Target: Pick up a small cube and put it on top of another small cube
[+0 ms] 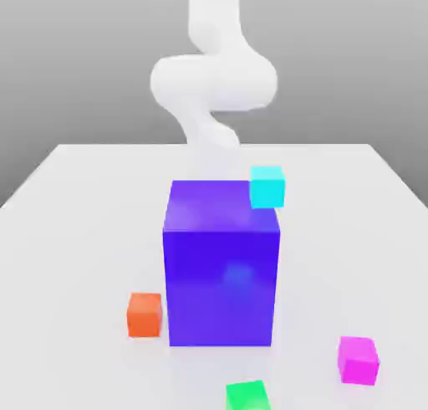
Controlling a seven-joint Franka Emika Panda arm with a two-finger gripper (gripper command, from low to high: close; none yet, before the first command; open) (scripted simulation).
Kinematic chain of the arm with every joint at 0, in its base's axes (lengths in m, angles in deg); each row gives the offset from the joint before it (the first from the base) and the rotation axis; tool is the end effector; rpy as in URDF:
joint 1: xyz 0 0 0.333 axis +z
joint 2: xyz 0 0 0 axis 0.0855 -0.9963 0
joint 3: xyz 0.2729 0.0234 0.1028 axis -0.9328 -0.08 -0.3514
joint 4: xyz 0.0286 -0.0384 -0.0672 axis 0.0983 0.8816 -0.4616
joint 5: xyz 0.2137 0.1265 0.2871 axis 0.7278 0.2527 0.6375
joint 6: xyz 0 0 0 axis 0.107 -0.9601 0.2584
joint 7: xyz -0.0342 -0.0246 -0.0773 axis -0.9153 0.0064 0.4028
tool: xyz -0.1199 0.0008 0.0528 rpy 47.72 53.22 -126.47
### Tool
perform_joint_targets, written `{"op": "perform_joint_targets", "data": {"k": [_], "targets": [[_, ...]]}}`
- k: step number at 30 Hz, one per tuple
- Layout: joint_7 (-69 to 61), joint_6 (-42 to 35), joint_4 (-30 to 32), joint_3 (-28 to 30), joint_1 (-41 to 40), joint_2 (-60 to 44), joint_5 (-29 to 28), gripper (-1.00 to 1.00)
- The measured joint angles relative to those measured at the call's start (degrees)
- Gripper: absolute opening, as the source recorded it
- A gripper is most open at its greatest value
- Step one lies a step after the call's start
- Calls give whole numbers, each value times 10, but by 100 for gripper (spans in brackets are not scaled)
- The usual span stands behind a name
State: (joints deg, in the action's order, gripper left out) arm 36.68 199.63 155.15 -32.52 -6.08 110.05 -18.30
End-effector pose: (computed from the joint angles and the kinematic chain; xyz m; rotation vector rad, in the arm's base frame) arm 0.3981 0.0172 0.6393 -2.4906 1.0816 -0.9671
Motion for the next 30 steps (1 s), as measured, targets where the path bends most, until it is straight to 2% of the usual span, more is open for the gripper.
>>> {"op": "perform_joint_targets", "data": {"k": [9, 16, 22, 27, 30], "targets": [[135, 70, 28, -103, -30, -189, -56, 0], [248, 122, 49, -158, -29, -336, -113, 0], [333, 168, 67, -170, 10, -459, -144, 0], [379, 213, 83, -181, 38, -553, -137, 0], [412, 255, 74, -152, 67, -615, -170, 0]]}}
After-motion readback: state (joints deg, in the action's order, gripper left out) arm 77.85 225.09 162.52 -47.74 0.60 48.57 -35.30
